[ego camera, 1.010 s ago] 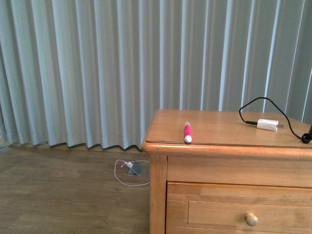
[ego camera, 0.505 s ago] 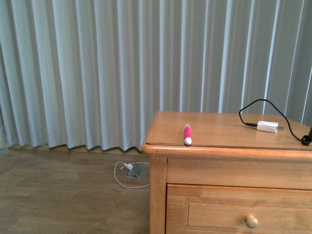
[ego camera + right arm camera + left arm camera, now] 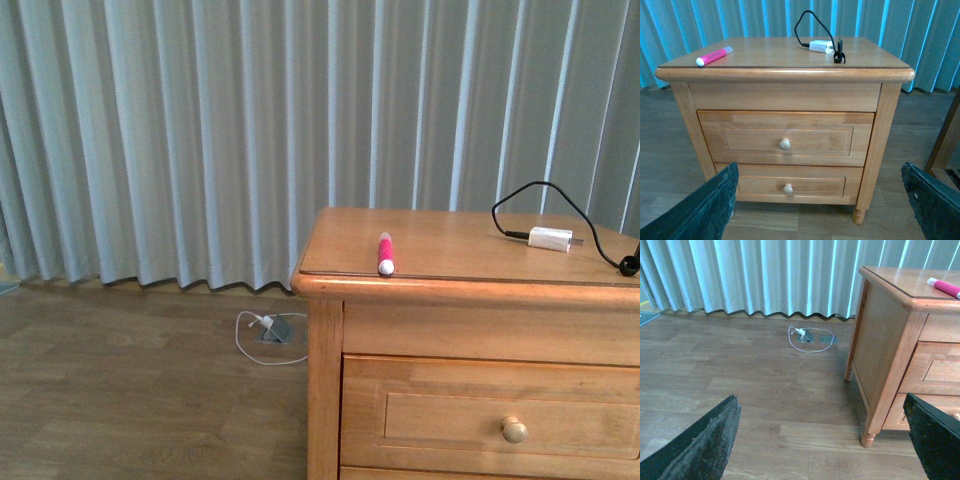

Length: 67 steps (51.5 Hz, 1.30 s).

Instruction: Place pink marker in drawer with both arms

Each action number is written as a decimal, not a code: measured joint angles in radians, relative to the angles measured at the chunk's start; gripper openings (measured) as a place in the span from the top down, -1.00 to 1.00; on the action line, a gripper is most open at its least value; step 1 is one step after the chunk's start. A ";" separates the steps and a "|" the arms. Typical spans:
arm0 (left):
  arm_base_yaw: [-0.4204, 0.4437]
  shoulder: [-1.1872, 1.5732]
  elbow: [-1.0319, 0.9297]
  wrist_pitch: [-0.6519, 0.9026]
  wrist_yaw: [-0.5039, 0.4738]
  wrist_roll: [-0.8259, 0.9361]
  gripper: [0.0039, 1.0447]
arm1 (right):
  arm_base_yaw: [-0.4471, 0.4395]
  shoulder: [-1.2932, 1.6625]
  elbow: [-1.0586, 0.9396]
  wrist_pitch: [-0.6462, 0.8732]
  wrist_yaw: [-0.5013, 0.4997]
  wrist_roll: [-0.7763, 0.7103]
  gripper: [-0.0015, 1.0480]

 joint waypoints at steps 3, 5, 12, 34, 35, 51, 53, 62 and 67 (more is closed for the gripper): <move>0.000 0.000 0.000 0.000 0.000 0.000 -0.89 | 0.034 0.088 0.018 -0.030 0.021 0.032 -0.84; 0.000 0.000 0.000 0.000 0.000 0.000 -0.89 | 0.042 0.143 0.024 -0.005 0.006 0.047 -0.84; 0.000 0.000 0.000 0.000 0.000 0.000 -0.89 | 0.056 0.424 0.074 0.214 -0.016 0.065 -0.84; 0.000 0.000 0.000 0.000 0.000 0.000 -0.89 | 0.181 1.567 0.494 0.745 0.031 0.071 -0.84; 0.000 0.000 0.000 0.000 0.000 0.000 -0.89 | 0.184 1.596 0.511 0.751 0.035 0.071 -0.84; 0.000 0.000 0.000 0.000 0.000 0.000 -0.89 | 0.186 1.875 0.737 0.829 0.092 0.060 -0.84; 0.000 0.000 0.000 0.000 0.000 0.000 -0.89 | 0.181 1.902 0.763 0.837 0.092 0.059 -0.84; 0.000 0.000 0.000 0.000 0.000 0.000 -0.89 | 0.169 1.984 0.853 0.838 0.093 0.055 -0.84; 0.000 0.000 0.000 0.000 0.000 0.000 -0.89 | 0.164 2.022 0.899 0.838 0.093 0.046 -0.84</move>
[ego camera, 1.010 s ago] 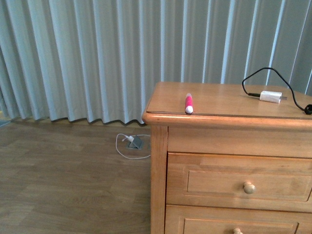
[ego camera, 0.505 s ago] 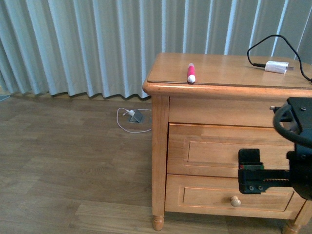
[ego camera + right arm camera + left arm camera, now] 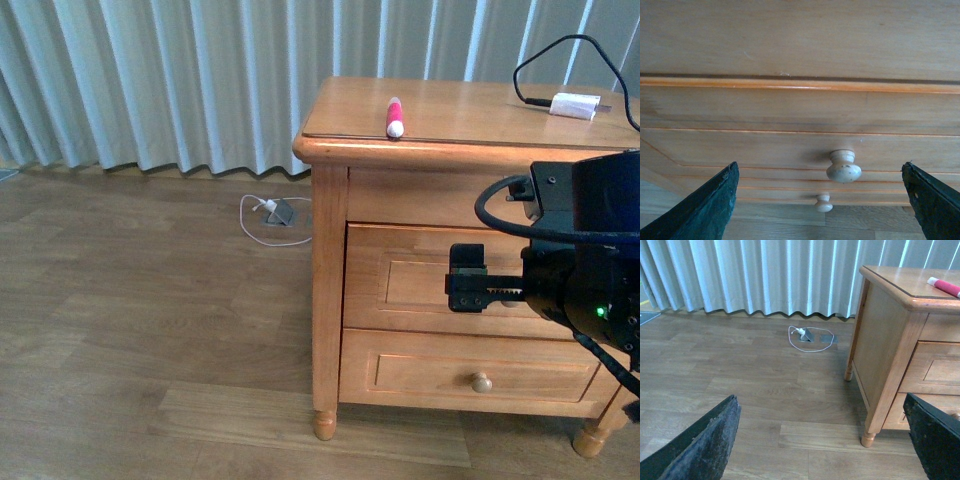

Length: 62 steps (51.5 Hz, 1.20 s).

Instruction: Place pink marker in drawer with both arms

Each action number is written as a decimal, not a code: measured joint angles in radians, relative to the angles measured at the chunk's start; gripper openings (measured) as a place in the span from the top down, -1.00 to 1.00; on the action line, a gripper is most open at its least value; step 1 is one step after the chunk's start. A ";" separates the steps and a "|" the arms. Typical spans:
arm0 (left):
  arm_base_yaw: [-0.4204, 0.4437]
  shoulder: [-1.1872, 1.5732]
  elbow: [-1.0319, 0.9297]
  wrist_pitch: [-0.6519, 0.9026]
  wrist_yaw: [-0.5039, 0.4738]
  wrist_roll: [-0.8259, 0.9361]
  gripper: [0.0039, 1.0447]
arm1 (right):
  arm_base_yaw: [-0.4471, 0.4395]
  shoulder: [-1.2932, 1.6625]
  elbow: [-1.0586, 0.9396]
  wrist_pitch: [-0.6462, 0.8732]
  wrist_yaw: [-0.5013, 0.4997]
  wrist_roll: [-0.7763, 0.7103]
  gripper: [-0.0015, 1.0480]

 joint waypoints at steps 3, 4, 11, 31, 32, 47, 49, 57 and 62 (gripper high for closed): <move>0.000 0.000 0.000 0.000 0.000 0.000 -0.89 | -0.002 0.019 0.023 0.000 0.001 -0.006 -0.84; 0.000 0.000 0.000 0.000 0.000 0.000 -0.89 | -0.003 0.023 0.027 0.000 0.001 -0.008 -0.84; 0.000 0.000 0.000 0.000 0.000 0.000 -0.89 | -0.014 0.067 0.064 0.000 -0.001 -0.014 -0.84; 0.000 0.000 0.000 0.000 0.000 0.000 -0.89 | -0.053 0.146 0.100 0.000 -0.005 -0.036 -0.84; 0.000 0.000 0.000 0.000 0.000 0.000 -0.89 | -0.054 0.149 0.101 0.000 -0.005 -0.037 -0.84; 0.000 0.000 0.000 0.000 0.000 0.000 -0.89 | -0.061 0.165 0.107 0.008 -0.005 -0.047 -0.65; 0.000 0.000 0.000 0.000 0.000 0.000 -0.89 | -0.063 0.166 0.107 0.009 -0.005 -0.047 -0.52; 0.000 0.000 0.000 0.000 0.000 0.000 -0.89 | -0.067 0.167 0.107 0.010 -0.005 -0.053 -0.08; 0.000 0.000 0.000 0.000 0.000 0.000 -0.89 | -0.070 0.167 0.107 0.010 -0.005 -0.054 0.19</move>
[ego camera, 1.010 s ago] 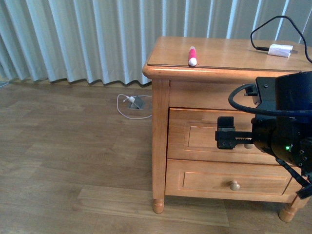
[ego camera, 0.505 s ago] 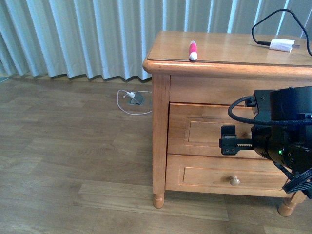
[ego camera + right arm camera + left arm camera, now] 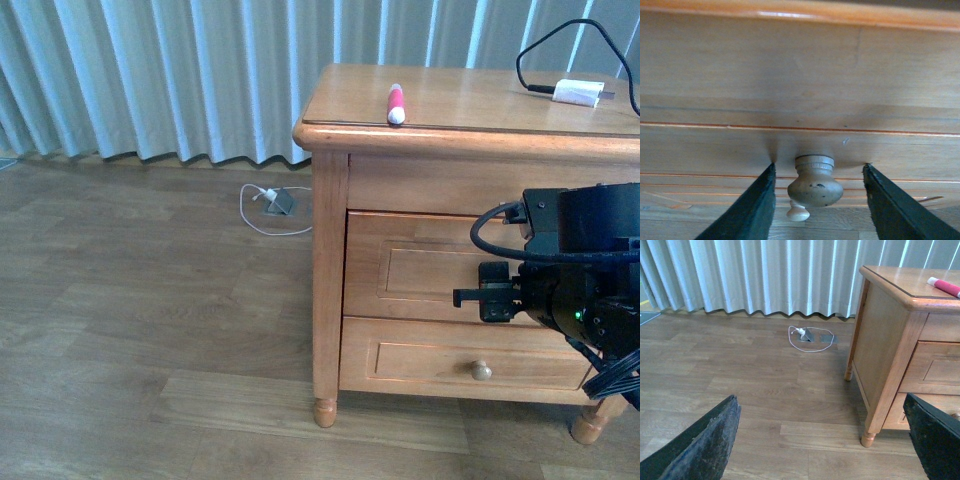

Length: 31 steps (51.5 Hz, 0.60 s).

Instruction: Place pink marker in drawer with both arms

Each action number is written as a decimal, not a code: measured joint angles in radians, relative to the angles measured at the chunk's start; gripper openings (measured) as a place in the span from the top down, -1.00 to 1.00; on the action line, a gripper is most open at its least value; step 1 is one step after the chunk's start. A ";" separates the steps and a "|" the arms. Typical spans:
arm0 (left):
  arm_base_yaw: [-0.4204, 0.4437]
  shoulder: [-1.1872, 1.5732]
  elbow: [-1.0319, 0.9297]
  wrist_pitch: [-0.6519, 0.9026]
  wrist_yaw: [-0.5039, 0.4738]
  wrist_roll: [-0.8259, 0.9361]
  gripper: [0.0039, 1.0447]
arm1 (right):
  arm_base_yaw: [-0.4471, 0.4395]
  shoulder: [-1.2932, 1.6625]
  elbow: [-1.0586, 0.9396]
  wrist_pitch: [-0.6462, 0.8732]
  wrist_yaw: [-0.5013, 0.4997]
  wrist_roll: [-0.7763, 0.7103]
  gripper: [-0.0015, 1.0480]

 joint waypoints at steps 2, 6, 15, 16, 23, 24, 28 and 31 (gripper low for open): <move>0.000 0.000 0.000 0.000 0.000 0.000 -0.89 | 0.000 0.000 0.000 0.000 0.000 0.000 0.29; 0.000 0.000 0.000 0.000 0.000 0.000 -0.89 | -0.001 0.000 0.000 0.000 -0.007 0.003 0.51; 0.000 0.000 0.000 0.000 0.000 0.000 -0.89 | -0.001 -0.010 -0.001 -0.031 -0.019 0.021 0.56; 0.000 0.000 0.000 0.000 0.000 0.000 -0.89 | -0.002 -0.014 -0.002 -0.037 -0.023 0.024 0.56; 0.000 0.000 0.000 0.000 0.000 0.000 -0.89 | -0.002 -0.047 -0.032 -0.066 -0.044 0.039 0.56; 0.000 0.000 0.000 0.000 0.000 0.000 -0.89 | -0.001 -0.059 -0.048 -0.069 -0.052 0.042 0.56; 0.000 0.000 0.000 0.000 0.000 0.000 -0.89 | 0.005 -0.099 -0.103 -0.072 -0.065 0.050 0.56; 0.000 0.000 0.000 0.000 0.000 0.000 -0.89 | 0.011 -0.137 -0.158 -0.072 -0.079 0.058 0.57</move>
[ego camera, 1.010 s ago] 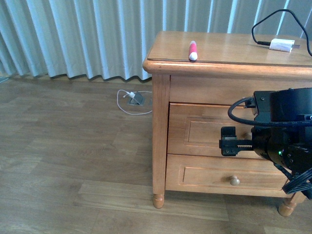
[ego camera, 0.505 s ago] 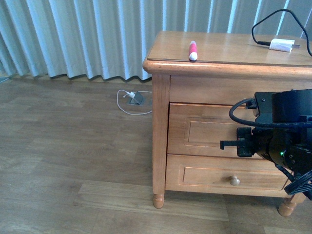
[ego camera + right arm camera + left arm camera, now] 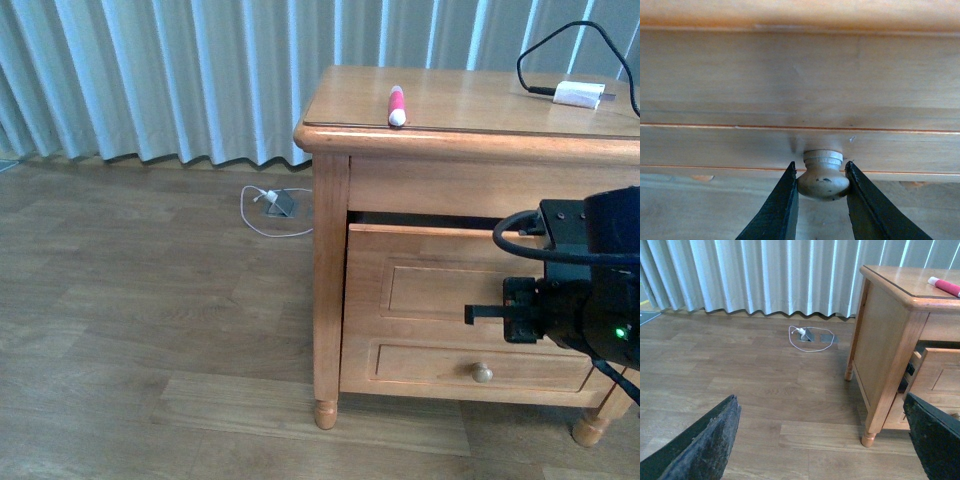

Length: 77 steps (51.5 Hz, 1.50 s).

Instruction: Place pink marker in drawer with both arms

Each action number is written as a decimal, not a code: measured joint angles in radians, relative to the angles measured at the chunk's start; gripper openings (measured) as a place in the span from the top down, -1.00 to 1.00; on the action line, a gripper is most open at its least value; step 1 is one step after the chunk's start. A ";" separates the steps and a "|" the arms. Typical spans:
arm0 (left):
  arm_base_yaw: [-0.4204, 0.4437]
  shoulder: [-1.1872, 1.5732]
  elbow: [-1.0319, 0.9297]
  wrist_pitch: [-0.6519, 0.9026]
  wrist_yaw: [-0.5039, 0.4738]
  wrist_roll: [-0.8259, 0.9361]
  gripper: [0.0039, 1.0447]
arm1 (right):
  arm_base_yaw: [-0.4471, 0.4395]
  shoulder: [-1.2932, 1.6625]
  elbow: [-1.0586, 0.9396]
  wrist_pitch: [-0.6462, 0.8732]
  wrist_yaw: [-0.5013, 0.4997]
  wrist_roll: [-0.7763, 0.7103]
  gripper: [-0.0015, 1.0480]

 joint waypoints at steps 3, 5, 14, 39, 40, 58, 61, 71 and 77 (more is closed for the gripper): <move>0.000 0.000 0.000 0.000 0.000 0.000 -0.89 | 0.008 -0.049 -0.077 0.013 -0.010 0.003 0.57; 0.000 0.000 0.000 0.000 0.000 0.000 -0.89 | 0.014 -0.091 -0.142 0.018 -0.022 0.010 0.57; 0.000 0.000 0.000 0.000 0.000 0.000 -0.89 | 0.040 -0.278 -0.393 0.023 -0.066 0.039 0.57; 0.000 0.000 0.000 0.000 0.000 0.000 -0.89 | 0.075 -0.622 -0.595 -0.106 -0.157 0.120 -0.39; 0.000 0.000 0.000 0.000 0.000 0.000 -0.89 | 0.071 -0.647 -0.596 -0.122 -0.159 0.122 -0.46; 0.000 0.000 0.000 0.000 0.000 0.000 -0.89 | -0.008 -1.178 -0.594 -0.499 -0.211 0.132 -0.84; 0.000 0.000 0.000 0.000 0.000 0.000 -0.89 | -0.014 -1.256 -0.586 -0.565 -0.221 0.118 -0.84; 0.000 0.000 0.000 0.000 0.000 0.000 -0.89 | -0.028 -1.436 -0.543 -0.742 -0.261 0.065 -0.84; 0.000 0.000 0.000 0.000 0.000 0.000 -0.89 | -0.029 -1.505 -0.533 -0.798 -0.263 0.036 -0.84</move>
